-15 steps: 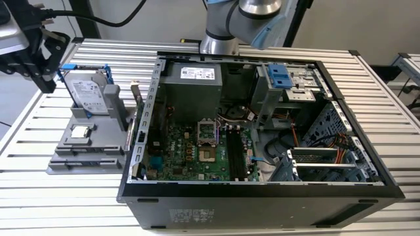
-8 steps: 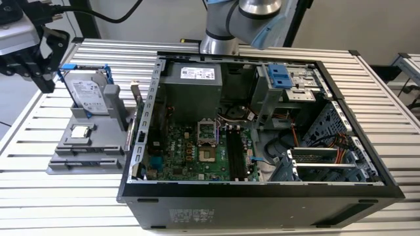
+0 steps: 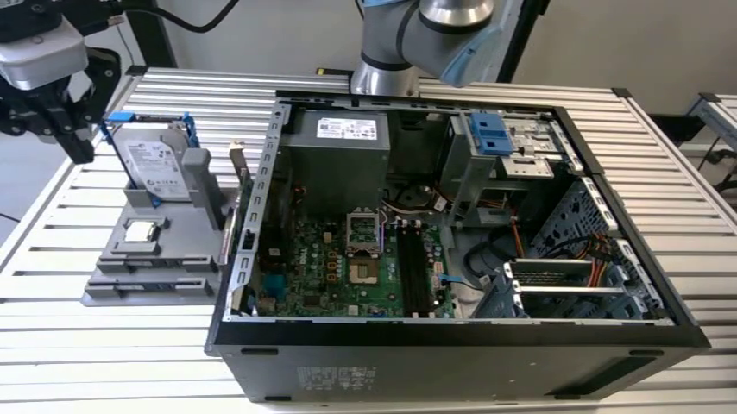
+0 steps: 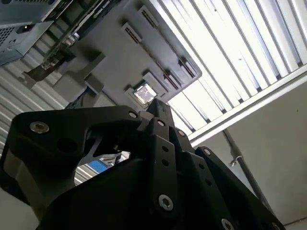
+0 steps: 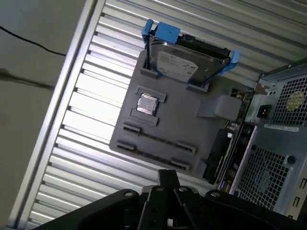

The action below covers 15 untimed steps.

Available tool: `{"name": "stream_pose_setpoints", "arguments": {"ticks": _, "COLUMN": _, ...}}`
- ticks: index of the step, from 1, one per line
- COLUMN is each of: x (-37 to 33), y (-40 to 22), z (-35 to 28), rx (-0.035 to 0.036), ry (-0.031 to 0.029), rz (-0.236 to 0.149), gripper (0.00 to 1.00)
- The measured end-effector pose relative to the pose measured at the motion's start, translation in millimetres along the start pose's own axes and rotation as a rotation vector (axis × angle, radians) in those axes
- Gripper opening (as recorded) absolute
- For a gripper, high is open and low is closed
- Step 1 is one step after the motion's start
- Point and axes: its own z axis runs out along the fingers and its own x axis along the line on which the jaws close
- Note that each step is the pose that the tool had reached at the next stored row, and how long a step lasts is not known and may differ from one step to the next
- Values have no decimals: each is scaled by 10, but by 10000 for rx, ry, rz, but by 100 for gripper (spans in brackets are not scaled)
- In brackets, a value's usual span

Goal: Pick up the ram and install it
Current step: 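Pick up the ram and move it above insertion slot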

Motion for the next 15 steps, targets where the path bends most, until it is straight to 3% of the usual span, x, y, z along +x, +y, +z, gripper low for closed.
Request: {"name": "stream_pose_setpoints", "arguments": {"ticks": 15, "x": 0, "y": 0, "z": -4, "rx": 8, "ry": 151, "rz": -2710, "gripper": 0}}
